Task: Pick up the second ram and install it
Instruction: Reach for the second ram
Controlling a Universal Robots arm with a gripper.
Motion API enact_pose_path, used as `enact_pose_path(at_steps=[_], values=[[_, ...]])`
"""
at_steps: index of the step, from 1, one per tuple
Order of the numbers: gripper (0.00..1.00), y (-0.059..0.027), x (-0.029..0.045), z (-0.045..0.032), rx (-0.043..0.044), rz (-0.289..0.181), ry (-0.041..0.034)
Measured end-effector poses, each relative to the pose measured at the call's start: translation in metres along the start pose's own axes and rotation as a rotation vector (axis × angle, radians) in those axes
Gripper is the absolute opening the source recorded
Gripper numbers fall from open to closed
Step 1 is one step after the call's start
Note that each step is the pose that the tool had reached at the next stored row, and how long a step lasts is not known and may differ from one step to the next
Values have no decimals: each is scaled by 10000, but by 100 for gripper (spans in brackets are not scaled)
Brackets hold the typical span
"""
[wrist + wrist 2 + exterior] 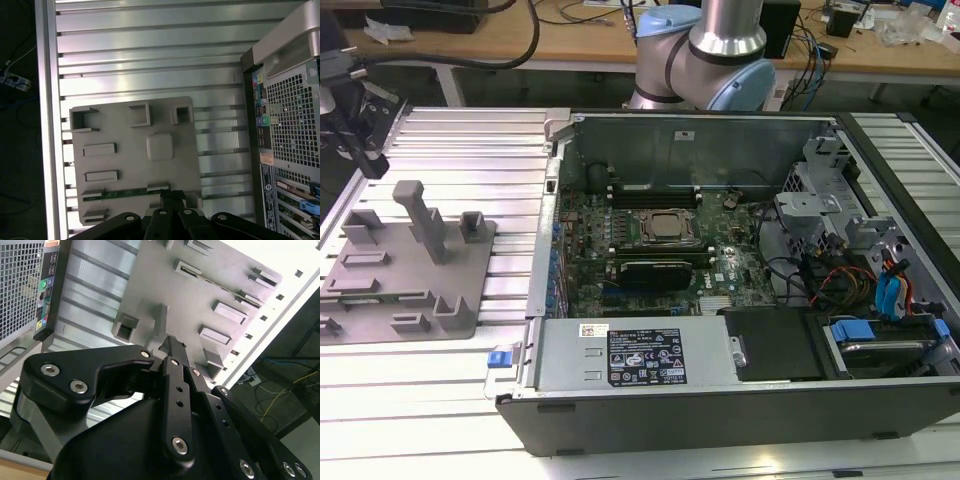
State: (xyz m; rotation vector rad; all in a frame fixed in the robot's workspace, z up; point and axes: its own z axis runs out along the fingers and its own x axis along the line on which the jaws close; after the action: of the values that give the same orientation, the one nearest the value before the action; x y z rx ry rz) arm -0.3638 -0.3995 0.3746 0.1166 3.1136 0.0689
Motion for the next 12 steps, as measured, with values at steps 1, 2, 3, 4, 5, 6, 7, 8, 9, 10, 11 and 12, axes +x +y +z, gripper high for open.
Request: enact_pose_path(at_steps=[1,2,3,4,5,6,7,8,9,10,11,12], values=[[8,-2,14,7,1,0,0],[8,-3,23,11,0,0,0],[8,-3,31,14,0,0,0],[8,-5,48,22,0,0,0],[8,-7,60,28,0,0,0],[8,-8,73,34,1,-1,1],[8,-8,80,37,0,0,0],[8,-10,90,41,1,0,1],[8,-11,109,48,0,0,0],[8,-13,125,54,0,0,0],[8,-15,154,61,1,0,0],[8,-17,169,66,1,0,1]])
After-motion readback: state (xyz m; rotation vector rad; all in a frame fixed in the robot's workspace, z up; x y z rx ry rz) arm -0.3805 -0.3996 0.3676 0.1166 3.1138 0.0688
